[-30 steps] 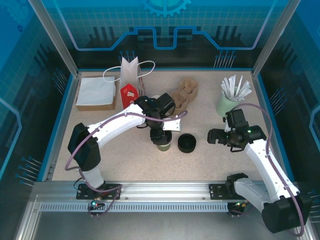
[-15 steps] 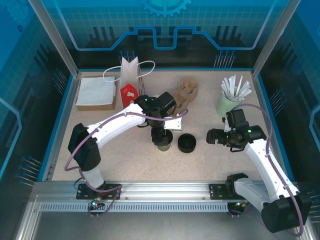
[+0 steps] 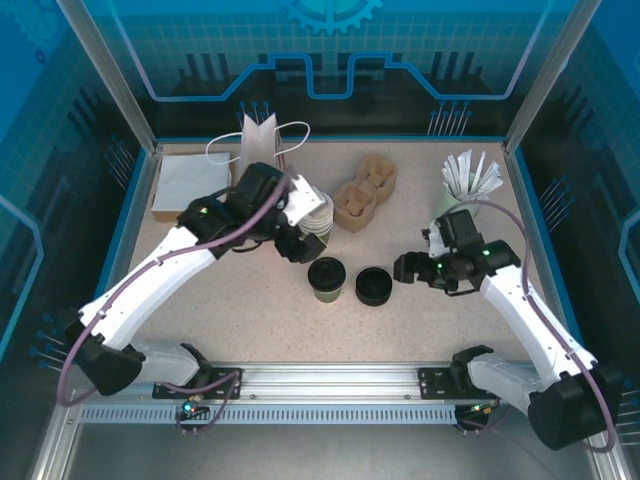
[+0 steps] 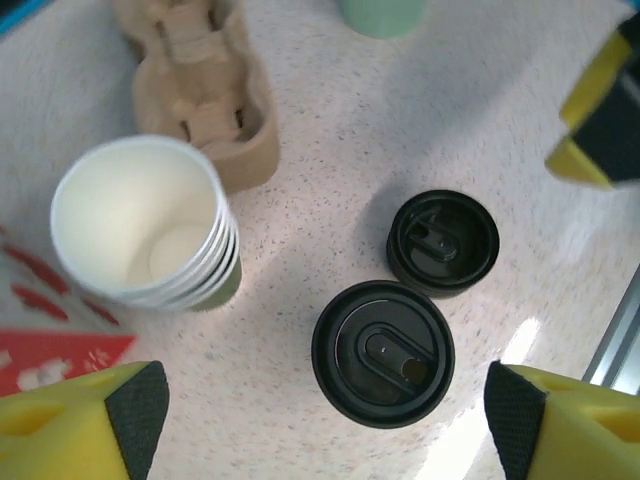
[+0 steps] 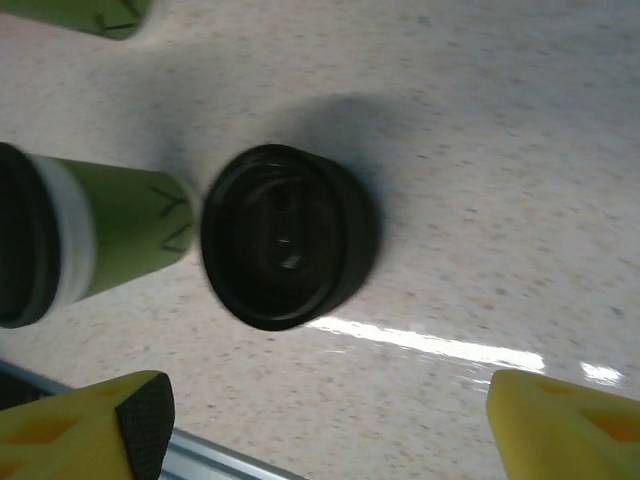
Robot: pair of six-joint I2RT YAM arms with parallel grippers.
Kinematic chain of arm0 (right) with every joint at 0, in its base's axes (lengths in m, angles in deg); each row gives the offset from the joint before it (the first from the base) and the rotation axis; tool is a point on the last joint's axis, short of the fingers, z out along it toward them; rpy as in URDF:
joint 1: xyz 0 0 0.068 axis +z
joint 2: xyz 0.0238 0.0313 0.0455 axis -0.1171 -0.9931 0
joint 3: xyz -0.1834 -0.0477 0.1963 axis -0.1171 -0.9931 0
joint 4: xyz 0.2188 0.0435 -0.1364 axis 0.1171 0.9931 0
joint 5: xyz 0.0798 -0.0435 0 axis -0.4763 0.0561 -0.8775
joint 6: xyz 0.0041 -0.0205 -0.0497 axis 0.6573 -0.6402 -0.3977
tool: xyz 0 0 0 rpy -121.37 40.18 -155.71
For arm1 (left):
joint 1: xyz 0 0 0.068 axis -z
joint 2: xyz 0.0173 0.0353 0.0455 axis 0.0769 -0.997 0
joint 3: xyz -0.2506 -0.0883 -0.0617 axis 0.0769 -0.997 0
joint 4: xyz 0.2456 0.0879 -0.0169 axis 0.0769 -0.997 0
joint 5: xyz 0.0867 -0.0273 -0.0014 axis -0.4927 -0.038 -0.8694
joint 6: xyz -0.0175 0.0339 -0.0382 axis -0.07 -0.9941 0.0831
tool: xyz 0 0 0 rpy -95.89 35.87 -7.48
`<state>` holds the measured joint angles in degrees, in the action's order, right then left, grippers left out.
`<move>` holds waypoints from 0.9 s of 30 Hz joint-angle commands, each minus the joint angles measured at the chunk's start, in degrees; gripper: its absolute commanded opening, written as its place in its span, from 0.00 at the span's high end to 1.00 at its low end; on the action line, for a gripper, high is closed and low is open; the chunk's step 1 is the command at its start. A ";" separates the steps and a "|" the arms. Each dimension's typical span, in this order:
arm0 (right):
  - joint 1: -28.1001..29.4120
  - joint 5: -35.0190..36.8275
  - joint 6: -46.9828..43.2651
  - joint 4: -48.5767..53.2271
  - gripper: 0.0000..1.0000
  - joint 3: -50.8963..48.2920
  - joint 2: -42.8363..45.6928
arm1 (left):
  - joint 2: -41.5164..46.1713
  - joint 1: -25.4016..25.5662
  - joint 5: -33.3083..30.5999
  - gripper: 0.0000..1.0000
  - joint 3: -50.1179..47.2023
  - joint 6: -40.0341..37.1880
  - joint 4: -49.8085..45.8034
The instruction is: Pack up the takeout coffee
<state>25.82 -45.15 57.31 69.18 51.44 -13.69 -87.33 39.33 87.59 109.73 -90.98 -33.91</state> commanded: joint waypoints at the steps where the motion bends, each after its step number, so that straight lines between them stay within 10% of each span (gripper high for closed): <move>1: 4.95 -1.23 2.83 -2.22 0.18 5.03 -3.97 | 2.81 -2.00 5.66 0.16 -7.57 23.48 1.70; 9: 13.50 0.46 4.82 -3.70 0.20 13.82 -15.03 | 6.22 -6.70 18.26 0.22 -24.58 48.36 16.40; 27: 18.34 -2.08 6.80 -5.51 0.26 18.65 -26.57 | -1.73 -6.92 19.54 0.34 -27.89 47.99 18.42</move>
<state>43.17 -45.68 63.34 64.30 68.33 -39.49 -88.27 32.68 105.77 83.05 -42.83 -15.05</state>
